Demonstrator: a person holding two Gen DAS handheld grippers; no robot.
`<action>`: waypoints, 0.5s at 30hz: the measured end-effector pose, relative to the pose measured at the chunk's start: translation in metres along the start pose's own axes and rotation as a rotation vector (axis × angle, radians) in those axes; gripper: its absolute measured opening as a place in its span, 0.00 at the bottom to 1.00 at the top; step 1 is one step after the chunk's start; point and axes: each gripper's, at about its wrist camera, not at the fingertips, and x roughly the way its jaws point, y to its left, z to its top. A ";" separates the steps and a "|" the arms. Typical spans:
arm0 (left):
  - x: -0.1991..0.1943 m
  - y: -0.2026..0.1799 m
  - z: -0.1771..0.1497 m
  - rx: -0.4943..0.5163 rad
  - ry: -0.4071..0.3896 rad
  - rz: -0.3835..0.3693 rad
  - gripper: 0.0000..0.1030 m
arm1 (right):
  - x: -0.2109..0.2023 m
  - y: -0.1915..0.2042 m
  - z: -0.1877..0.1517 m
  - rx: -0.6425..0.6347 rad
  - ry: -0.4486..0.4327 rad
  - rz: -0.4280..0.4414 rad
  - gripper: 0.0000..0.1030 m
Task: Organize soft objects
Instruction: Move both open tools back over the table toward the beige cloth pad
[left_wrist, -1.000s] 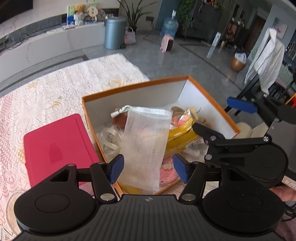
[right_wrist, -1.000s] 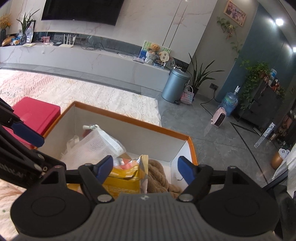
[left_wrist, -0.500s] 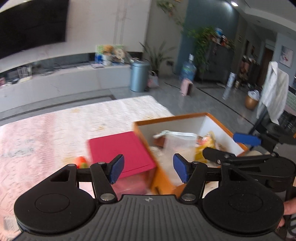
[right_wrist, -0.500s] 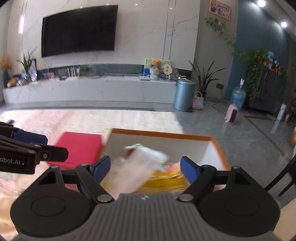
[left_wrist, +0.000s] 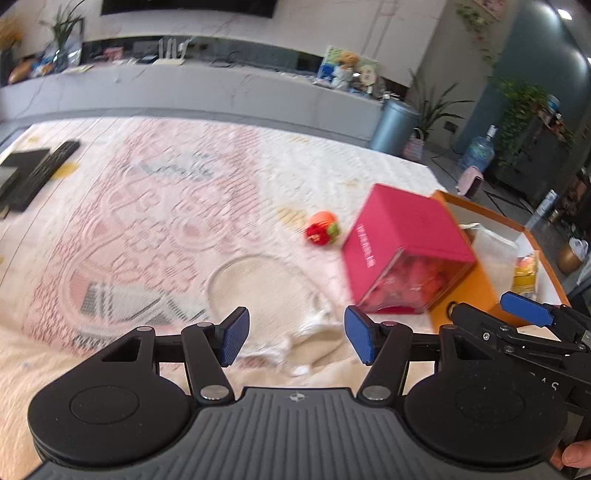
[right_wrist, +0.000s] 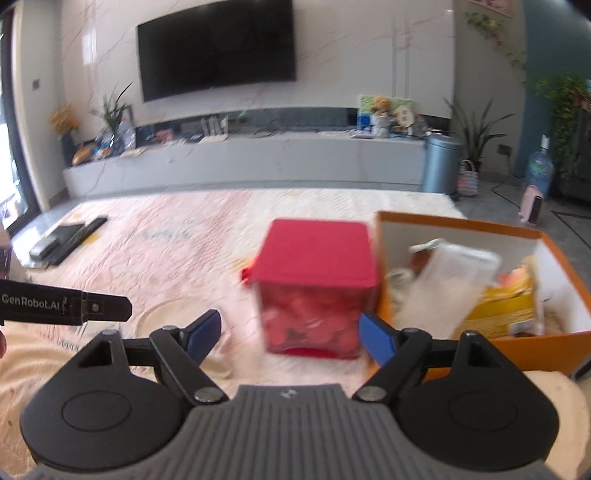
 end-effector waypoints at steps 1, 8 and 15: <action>-0.002 0.014 -0.005 -0.011 0.006 0.007 0.68 | 0.004 0.006 -0.001 -0.010 0.008 0.007 0.73; 0.004 0.053 -0.023 -0.082 0.067 -0.009 0.67 | 0.037 0.035 -0.011 -0.061 0.098 0.052 0.55; 0.034 0.059 -0.023 -0.118 0.087 -0.020 0.67 | 0.074 0.049 -0.015 -0.066 0.191 0.090 0.46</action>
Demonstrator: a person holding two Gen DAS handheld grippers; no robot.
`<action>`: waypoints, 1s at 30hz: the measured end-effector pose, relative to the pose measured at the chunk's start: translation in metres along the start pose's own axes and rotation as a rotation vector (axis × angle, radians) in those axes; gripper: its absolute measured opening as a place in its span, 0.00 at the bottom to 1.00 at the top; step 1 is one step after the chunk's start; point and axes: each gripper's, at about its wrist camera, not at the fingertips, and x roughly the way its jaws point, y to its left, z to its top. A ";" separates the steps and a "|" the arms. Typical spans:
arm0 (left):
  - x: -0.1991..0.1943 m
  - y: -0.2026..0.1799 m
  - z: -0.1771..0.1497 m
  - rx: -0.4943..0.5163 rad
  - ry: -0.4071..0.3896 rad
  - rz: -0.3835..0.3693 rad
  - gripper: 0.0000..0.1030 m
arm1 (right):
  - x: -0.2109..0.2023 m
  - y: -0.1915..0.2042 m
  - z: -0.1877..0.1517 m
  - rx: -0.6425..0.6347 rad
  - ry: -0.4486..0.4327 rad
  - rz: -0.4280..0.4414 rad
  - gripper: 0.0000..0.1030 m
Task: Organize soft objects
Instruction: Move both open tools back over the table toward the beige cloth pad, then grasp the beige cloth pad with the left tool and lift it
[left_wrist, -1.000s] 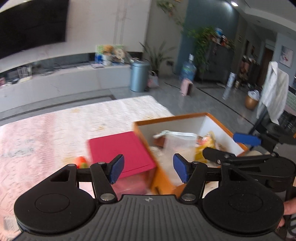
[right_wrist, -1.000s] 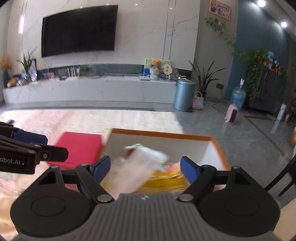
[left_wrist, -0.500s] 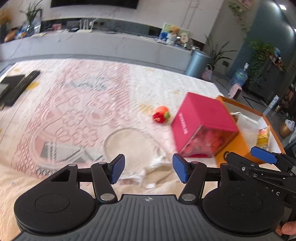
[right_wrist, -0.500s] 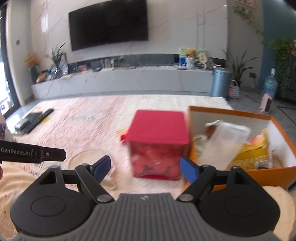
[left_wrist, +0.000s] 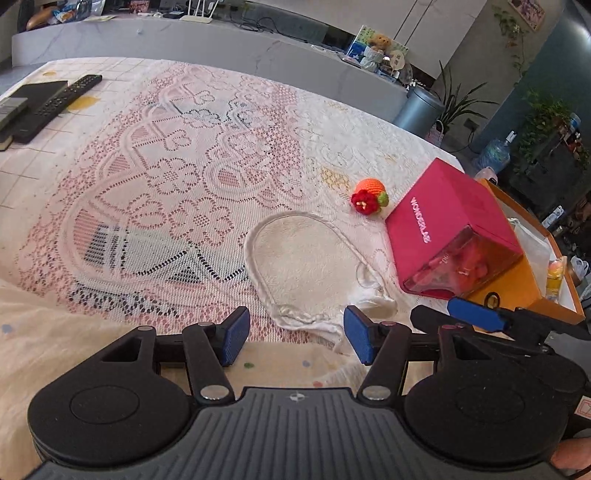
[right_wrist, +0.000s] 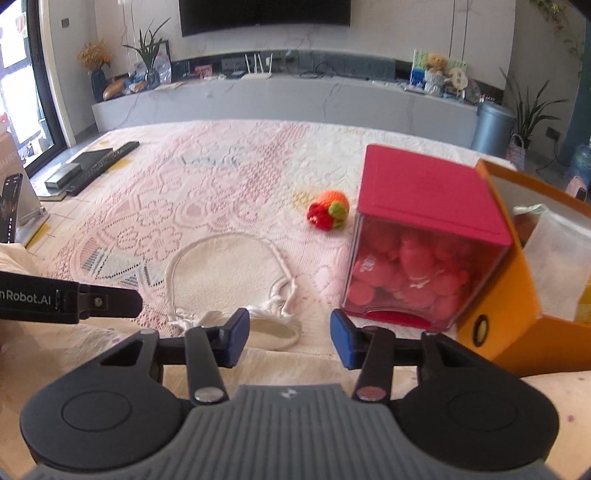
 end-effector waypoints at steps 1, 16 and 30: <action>0.007 0.001 0.002 -0.010 0.009 0.010 0.67 | 0.005 0.000 0.001 0.003 0.006 0.007 0.46; 0.068 0.000 0.020 -0.033 0.053 0.071 0.62 | 0.069 -0.004 0.007 0.028 0.093 0.075 0.23; 0.067 -0.024 0.016 0.077 0.022 -0.058 0.55 | 0.072 0.005 0.002 -0.022 0.082 0.065 0.25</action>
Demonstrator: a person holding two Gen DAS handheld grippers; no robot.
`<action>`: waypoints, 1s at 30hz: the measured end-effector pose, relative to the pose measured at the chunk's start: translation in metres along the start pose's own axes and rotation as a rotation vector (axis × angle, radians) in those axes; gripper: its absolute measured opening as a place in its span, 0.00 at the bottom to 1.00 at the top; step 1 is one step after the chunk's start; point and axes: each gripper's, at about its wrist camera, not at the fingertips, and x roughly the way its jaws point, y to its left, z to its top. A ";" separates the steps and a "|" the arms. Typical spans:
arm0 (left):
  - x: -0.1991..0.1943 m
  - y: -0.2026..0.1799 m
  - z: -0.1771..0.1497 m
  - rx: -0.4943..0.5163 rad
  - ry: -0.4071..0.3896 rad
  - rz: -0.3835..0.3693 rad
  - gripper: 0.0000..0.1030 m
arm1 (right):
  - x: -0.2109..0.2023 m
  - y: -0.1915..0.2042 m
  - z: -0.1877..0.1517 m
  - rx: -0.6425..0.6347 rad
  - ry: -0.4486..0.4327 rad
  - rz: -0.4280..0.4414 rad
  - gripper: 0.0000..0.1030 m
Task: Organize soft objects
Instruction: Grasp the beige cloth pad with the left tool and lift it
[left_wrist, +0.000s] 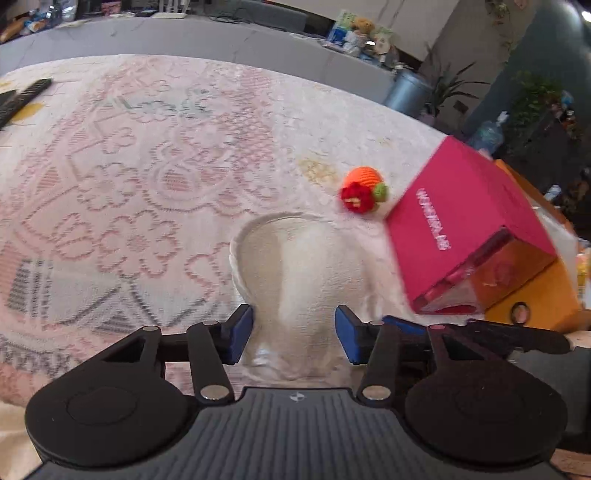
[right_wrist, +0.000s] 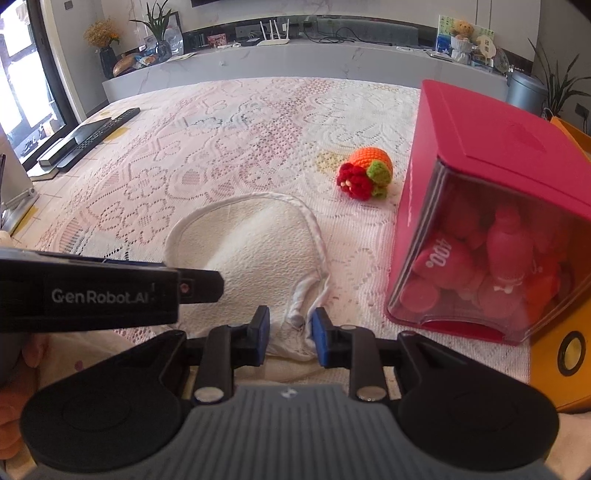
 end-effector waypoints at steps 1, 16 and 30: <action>0.002 -0.002 -0.001 0.004 0.008 -0.023 0.53 | 0.000 0.000 0.000 -0.004 0.000 0.000 0.25; -0.010 -0.008 -0.005 0.021 -0.095 0.151 0.70 | 0.001 -0.001 0.001 0.001 0.001 0.002 0.27; 0.009 -0.003 -0.006 0.010 0.019 0.079 0.69 | 0.002 0.001 -0.001 -0.012 -0.002 0.003 0.30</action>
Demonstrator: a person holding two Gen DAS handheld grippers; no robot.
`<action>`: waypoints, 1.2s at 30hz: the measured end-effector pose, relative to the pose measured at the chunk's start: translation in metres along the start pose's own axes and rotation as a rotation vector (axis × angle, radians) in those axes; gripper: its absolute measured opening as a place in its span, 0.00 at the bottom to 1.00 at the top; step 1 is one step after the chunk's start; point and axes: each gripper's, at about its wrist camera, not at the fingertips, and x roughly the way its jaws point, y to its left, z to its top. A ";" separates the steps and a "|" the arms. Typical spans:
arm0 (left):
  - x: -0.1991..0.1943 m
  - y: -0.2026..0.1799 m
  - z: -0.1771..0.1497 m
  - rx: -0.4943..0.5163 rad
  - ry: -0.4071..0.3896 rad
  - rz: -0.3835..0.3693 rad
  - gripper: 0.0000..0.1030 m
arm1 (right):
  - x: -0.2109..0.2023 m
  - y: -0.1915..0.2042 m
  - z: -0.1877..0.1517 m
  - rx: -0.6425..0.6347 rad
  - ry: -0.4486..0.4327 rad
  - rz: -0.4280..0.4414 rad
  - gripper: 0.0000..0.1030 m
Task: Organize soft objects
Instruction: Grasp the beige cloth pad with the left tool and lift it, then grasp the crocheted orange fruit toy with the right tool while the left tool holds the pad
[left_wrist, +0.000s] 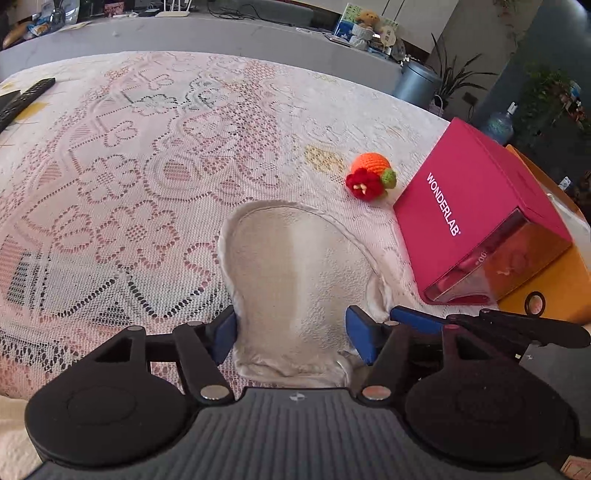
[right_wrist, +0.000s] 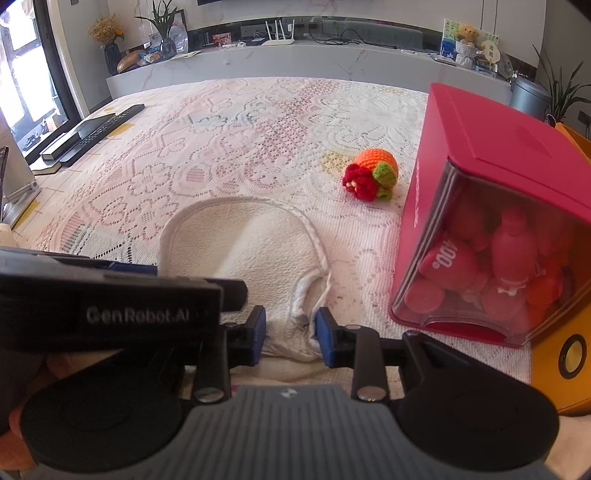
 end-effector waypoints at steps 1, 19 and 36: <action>0.001 -0.001 0.000 0.000 0.001 -0.004 0.69 | 0.000 0.000 0.000 -0.003 -0.001 -0.001 0.30; 0.009 -0.019 0.004 0.095 -0.002 0.008 0.43 | 0.000 0.001 -0.001 -0.008 -0.002 -0.005 0.27; -0.029 0.005 0.011 -0.024 -0.124 0.077 0.12 | -0.021 0.003 0.007 -0.011 -0.071 0.032 0.32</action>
